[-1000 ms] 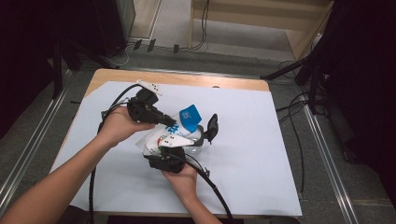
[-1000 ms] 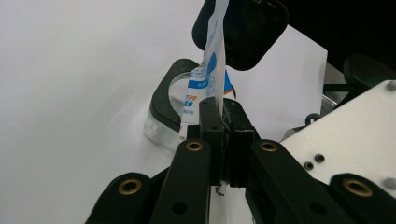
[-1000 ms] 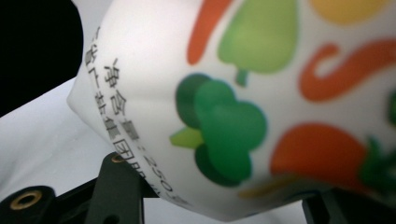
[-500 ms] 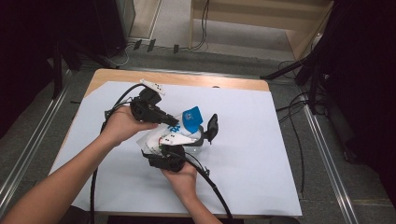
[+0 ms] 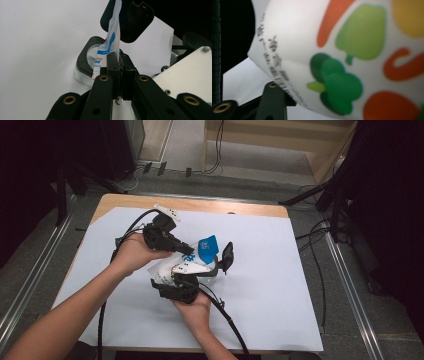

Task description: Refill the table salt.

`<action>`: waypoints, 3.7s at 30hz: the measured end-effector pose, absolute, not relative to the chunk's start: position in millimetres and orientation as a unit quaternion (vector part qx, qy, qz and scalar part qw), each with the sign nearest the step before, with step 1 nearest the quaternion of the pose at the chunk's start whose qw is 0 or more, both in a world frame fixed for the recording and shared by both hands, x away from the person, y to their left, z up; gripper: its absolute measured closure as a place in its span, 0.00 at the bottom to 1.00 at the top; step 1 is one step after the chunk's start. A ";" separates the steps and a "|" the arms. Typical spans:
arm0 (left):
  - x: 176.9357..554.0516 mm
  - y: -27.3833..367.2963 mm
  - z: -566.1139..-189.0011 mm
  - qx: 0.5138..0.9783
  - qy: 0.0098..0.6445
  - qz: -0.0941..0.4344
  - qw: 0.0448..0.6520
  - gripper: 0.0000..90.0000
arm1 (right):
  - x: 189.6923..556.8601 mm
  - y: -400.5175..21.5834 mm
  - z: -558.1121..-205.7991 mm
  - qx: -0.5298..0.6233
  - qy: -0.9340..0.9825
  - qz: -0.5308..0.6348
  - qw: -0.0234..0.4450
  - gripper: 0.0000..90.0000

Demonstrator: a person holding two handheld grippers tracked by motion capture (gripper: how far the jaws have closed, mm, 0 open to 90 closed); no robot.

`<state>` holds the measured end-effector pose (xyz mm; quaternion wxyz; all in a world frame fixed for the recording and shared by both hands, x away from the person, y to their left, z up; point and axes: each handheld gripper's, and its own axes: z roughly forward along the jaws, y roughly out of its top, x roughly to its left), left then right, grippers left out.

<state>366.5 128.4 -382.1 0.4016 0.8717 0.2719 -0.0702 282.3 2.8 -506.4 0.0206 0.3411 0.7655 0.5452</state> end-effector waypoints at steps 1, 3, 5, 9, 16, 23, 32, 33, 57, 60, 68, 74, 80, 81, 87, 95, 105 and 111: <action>366.4 128.6 -381.9 0.871 0.273 -0.069 0.402 1.00 | 282.9 2.3 -506.4 0.342 0.764 0.548 0.017 0.55; 366.0 129.4 -381.5 0.870 0.274 -0.069 0.404 1.00 | 282.6 2.1 -505.8 0.345 0.760 0.550 0.012 0.57; 365.8 130.8 -381.5 0.869 0.271 -0.071 0.408 0.99 | 282.0 2.1 -505.2 0.346 0.759 0.552 0.015 0.57; 363.3 133.7 -382.4 0.867 0.270 -0.076 0.412 0.97 | 280.3 2.7 -505.3 0.349 0.756 0.554 0.019 0.59; 358.8 142.0 -381.1 0.864 0.272 -0.075 0.417 0.94 | 278.6 2.1 -504.7 0.346 0.756 0.554 0.028 0.59; 360.0 140.2 -383.2 0.866 0.277 -0.070 0.411 0.99 | 279.7 2.7 -505.6 0.348 0.757 0.553 0.021 0.59; 362.9 136.9 -384.5 0.867 0.277 -0.074 0.408 0.99 | 281.2 1.3 -505.1 0.349 0.759 0.549 0.016 0.58; 363.2 136.6 -384.1 0.868 0.278 -0.074 0.405 0.99 | 281.3 1.3 -505.0 0.350 0.759 0.549 0.015 0.58; 366.0 132.3 -384.8 0.868 0.278 -0.083 0.403 0.99 | 281.9 0.3 -503.5 0.351 0.758 0.550 0.011 0.58; 365.8 132.0 -384.9 0.867 0.279 -0.083 0.405 0.99 | 282.0 0.1 -503.4 0.351 0.758 0.549 0.013 0.58; 367.1 132.2 -384.5 0.868 0.279 -0.082 0.402 0.99 | 281.6 0.8 -503.2 0.352 0.755 0.553 0.010 0.57; 367.1 131.5 -384.3 0.868 0.279 -0.082 0.402 0.99 | 281.1 1.5 -502.7 0.350 0.755 0.554 0.012 0.56; 367.1 131.0 -384.2 0.867 0.280 -0.082 0.403 0.99 | 281.6 1.1 -502.2 0.349 0.755 0.555 0.010 0.55; 367.2 130.8 -384.3 0.867 0.281 -0.081 0.403 0.99 | 281.7 1.2 -502.3 0.349 0.755 0.555 0.010 0.55; 367.5 131.1 -384.3 0.867 0.281 -0.080 0.403 0.99 | 281.8 2.3 -502.2 0.349 0.754 0.556 0.007 0.54; 367.2 131.9 -383.7 0.867 0.279 -0.080 0.405 0.99 | 282.2 2.1 -501.7 0.349 0.756 0.554 0.011 0.55; 367.2 131.3 -384.0 0.866 0.281 -0.079 0.406 0.99 | 282.6 2.2 -501.5 0.351 0.755 0.554 0.009 0.56; 367.1 131.0 -384.0 0.865 0.281 -0.079 0.408 0.99 | 283.0 2.1 -501.4 0.354 0.752 0.555 0.009 0.56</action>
